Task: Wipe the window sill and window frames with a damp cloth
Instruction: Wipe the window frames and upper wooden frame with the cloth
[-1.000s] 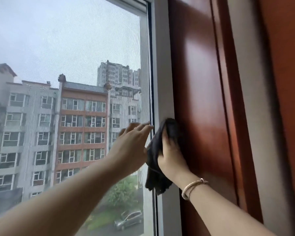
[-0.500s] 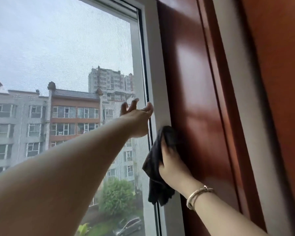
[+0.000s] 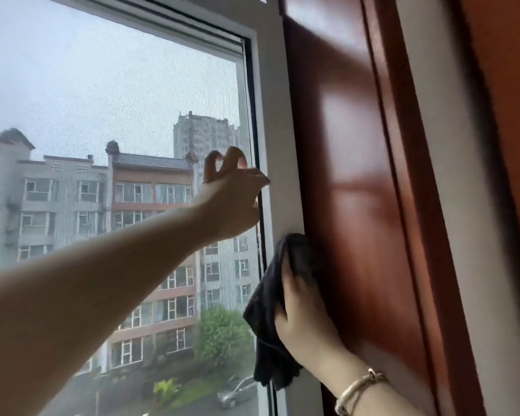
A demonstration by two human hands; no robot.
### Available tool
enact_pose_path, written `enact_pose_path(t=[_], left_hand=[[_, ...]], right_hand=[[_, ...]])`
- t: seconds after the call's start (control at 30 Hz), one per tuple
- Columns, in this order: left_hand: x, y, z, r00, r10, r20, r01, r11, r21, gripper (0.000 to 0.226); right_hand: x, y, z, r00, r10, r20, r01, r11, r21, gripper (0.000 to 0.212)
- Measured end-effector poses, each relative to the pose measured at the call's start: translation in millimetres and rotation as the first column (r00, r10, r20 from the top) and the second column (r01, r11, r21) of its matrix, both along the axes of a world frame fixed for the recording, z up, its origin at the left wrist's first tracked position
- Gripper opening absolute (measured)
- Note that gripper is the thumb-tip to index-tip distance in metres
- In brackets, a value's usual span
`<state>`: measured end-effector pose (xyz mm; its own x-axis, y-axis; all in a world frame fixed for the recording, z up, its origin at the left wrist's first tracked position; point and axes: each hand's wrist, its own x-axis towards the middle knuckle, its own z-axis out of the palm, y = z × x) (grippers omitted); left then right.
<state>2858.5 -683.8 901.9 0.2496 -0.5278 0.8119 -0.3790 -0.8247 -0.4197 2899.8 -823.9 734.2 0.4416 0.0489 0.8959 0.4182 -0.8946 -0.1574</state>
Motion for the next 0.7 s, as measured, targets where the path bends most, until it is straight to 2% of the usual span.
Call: enact_pose_path(t=[0.1, 0.2, 0.3, 0.37, 0.47, 0.7], left_hand=[[8.8, -10.3, 57.4, 0.996, 0.082, 0.024, -0.080, 0.993, -0.083, 0.060], [11.0, -15.4, 95.7, 0.996, 0.085, -0.011, -0.086, 0.987, -0.137, 0.067], [18.6, -12.5, 102.5, 0.996, 0.089, -0.005, -0.089, 0.990, -0.113, 0.078], [21.7, -11.2, 101.9, 0.994, 0.107, -0.015, -0.108, 0.989, -0.105, 0.083], [18.5, -16.6, 109.2, 0.986, 0.158, -0.051, -0.162, 0.984, -0.073, 0.081], [19.4, -14.0, 116.9, 0.971, 0.232, -0.060, -0.231, 0.973, 0.020, 0.078]], right_hand=[[5.5, 0.5, 58.4, 0.996, 0.074, 0.052, -0.075, 0.997, 0.018, 0.083], [8.7, -2.8, 74.2, 0.995, 0.096, -0.016, -0.096, 0.995, -0.003, 0.087], [18.0, -7.6, 69.1, 0.997, 0.080, 0.009, -0.080, 0.997, -0.012, 0.089], [21.7, -10.6, 69.1, 0.990, 0.127, 0.054, -0.125, 0.992, -0.028, 0.087], [24.5, -12.9, 70.4, 0.980, 0.165, 0.110, -0.165, 0.986, -0.007, 0.083], [22.5, -11.9, 77.1, 0.979, 0.175, 0.108, -0.175, 0.984, -0.014, 0.086]])
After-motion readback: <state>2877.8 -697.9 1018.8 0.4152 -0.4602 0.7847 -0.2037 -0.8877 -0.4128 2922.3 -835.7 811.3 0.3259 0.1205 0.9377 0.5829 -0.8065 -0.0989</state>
